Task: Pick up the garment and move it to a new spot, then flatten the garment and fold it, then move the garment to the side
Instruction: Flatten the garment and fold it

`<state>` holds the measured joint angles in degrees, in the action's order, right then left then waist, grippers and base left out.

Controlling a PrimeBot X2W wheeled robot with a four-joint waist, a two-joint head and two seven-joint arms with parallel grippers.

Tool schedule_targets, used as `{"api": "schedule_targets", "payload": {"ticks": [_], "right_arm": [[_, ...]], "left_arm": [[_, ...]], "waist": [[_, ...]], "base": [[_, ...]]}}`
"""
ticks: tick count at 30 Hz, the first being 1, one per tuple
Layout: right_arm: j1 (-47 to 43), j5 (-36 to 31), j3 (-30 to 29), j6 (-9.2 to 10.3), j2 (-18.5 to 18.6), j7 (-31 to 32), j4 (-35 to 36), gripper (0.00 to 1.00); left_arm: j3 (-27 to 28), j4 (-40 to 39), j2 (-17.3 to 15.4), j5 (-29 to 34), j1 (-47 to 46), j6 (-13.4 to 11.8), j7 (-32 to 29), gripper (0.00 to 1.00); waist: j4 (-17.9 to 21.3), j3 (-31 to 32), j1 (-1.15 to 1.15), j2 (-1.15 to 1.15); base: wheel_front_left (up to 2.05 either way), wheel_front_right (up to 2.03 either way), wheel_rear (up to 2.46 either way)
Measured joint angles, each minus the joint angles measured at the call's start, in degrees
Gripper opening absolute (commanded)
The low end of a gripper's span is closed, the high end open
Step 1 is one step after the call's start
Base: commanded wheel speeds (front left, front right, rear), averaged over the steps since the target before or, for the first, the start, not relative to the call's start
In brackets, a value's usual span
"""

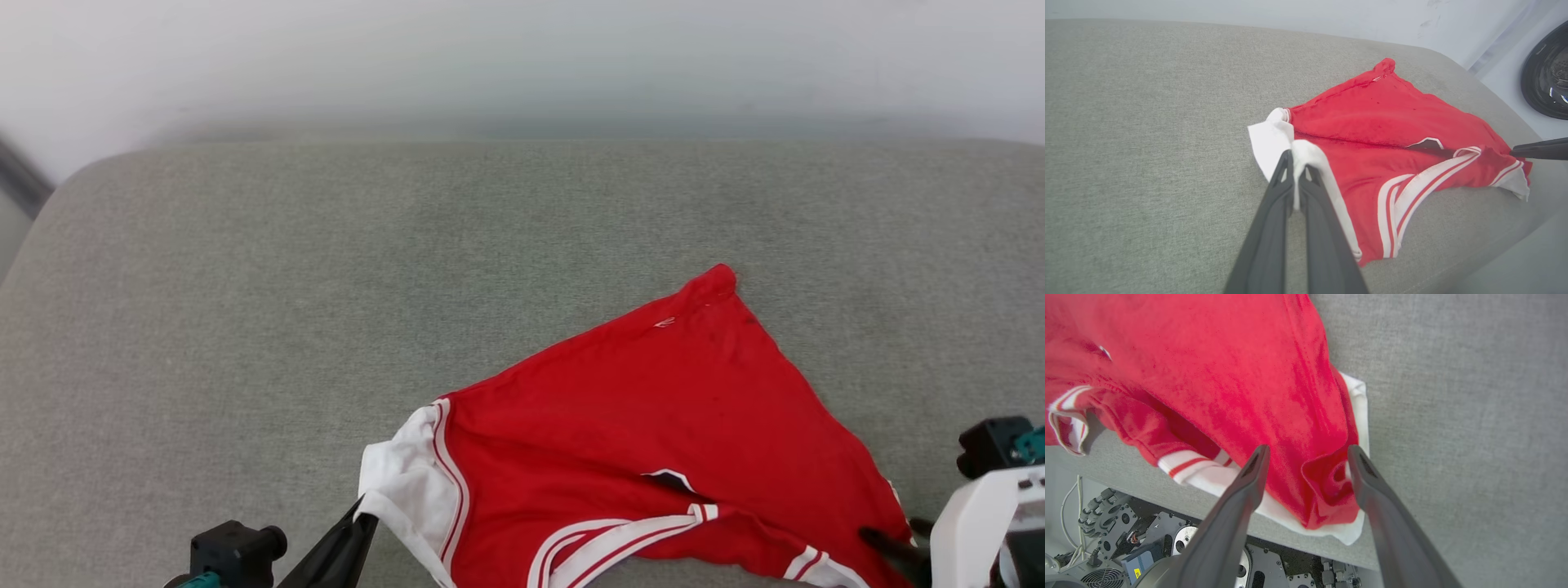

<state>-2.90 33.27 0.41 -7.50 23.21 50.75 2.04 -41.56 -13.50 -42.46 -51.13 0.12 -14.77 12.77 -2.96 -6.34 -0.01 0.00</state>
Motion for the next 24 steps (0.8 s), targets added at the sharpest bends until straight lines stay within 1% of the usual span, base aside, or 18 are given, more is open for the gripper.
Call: {"api": "schedule_targets", "payload": {"ticks": [4, 7, 9, 11, 15, 19, 24], "right_arm": [[2.92, 0.78, -0.19, 0.0, 0.86, 1.96, 3.77, 1.0], [7.06, 0.94, 0.46, 0.0, 1.36, 2.68, 6.93, 1.0], [10.72, 1.27, 1.29, 0.0, 1.12, 3.89, 7.56, 1.0], [14.28, 1.53, 2.18, 0.0, 0.12, 5.76, 6.97, 1.0], [23.11, -0.25, 4.27, 0.0, -0.26, 8.44, 2.71, 1.0], [30.48, -2.02, 4.49, 0.0, -1.76, 10.77, -4.78, 1.0], [36.91, -6.53, 5.27, 0.0, -0.14, 11.2, -13.33, 1.0]], "left_arm": [[-0.22, -0.63, 0.19, 0.63, -0.23, 0.14, 0.02, 0.0], [-0.47, -1.23, 0.3, 1.24, -0.71, 0.23, 0.0, 0.0], [-0.53, -1.36, 0.45, 1.56, -1.26, 0.26, -0.05, 0.0], [-0.54, -1.37, 0.43, 2.04, -1.97, 0.51, -0.09, 0.0], [-1.15, -1.62, 0.69, 3.04, -3.73, 1.33, -0.6, 0.0], [-1.99, -1.98, 1.7, 3.6, -5.97, 2.63, -1.23, 0.0], [-2.65, -1.33, 3.01, 4.57, -8.23, 3.74, -1.52, 0.0]], "waist": [[-1.58, -0.78, 0.0, 0.0], [-2.96, -1.83, 0.0, 0.0], [-3.91, -2.71, 0.01, 0.0], [-4.86, -3.73, 0.0, 0.0], [-6.85, -6.19, 0.01, 0.0], [-9.24, -8.9, 0.02, 0.0], [-12.77, -11.96, 0.02, 0.0]], "base": [[0.0, 0.0, 0.0], [0.0, 0.0, 0.0], [0.0, 0.0, 0.0], [0.0, 0.0, 0.0], [0.0, 0.0, 0.0], [0.0, 0.0, 0.0], [0.0, 0.0, 0.0]]}}
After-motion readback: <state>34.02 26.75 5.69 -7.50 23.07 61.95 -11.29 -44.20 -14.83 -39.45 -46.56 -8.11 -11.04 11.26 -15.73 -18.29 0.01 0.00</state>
